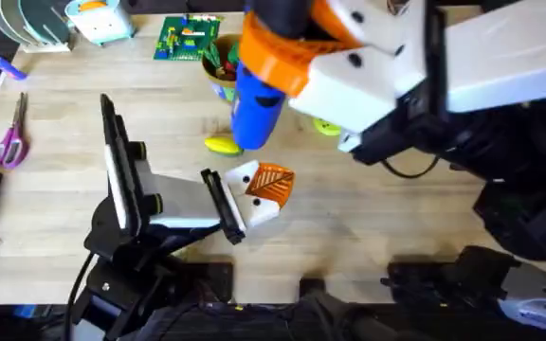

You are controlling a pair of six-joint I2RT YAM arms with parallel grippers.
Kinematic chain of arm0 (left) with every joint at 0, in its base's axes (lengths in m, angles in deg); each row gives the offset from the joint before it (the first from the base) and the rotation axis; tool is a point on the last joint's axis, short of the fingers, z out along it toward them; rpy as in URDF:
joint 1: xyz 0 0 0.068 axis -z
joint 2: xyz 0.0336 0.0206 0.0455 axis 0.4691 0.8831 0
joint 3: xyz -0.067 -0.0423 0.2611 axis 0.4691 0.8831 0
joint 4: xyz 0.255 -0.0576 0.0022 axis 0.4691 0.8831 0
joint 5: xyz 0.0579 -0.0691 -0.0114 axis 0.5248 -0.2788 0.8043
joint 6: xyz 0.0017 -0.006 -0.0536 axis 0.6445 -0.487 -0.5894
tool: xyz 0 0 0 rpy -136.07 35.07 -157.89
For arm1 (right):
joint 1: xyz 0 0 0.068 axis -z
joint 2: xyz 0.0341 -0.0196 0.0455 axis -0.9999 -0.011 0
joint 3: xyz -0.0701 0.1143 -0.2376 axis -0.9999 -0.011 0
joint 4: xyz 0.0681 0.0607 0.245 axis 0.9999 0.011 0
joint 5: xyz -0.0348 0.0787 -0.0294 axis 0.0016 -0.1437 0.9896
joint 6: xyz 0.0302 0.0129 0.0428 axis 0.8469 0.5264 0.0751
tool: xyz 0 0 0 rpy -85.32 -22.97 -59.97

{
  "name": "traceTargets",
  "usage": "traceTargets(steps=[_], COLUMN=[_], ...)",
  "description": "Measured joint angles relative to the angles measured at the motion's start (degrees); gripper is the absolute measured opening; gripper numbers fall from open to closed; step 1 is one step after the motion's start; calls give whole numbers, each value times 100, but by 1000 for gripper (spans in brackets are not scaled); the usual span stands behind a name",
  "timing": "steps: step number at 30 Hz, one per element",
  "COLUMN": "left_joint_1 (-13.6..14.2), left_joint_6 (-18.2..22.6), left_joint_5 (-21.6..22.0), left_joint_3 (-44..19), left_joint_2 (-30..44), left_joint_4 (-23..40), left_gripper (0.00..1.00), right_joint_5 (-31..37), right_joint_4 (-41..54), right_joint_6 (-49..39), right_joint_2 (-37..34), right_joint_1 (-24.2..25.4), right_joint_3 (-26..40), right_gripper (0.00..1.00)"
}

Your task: Pick up the gripper from the table and insert it into the empty holder that is missing its gripper. Then pick up a screw, insert it into the mounting hole, and use the screwdriver to tighten it. Finally, clean up the table by picking up the vegetable and placing it into the bucket.

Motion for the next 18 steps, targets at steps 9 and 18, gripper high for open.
traceTargets(steps=[9, 18], left_joint_1=[0, 0], left_joint_6=[0, 0], left_joint_5=[2, 2], left_joint_3=[0, 0], left_joint_2=[0, 2], left_joint_4=[0, 0], left_gripper=[5, 5], right_joint_5=[385, 1215], right_joint_4=[1099, 1135], right_joint_6=[-1923, -4735], right_joint_2=[-264, -2198], right_joint_1=[1344, 3819], right_joint_3=[2, 113], right_gripper=[21, 21])
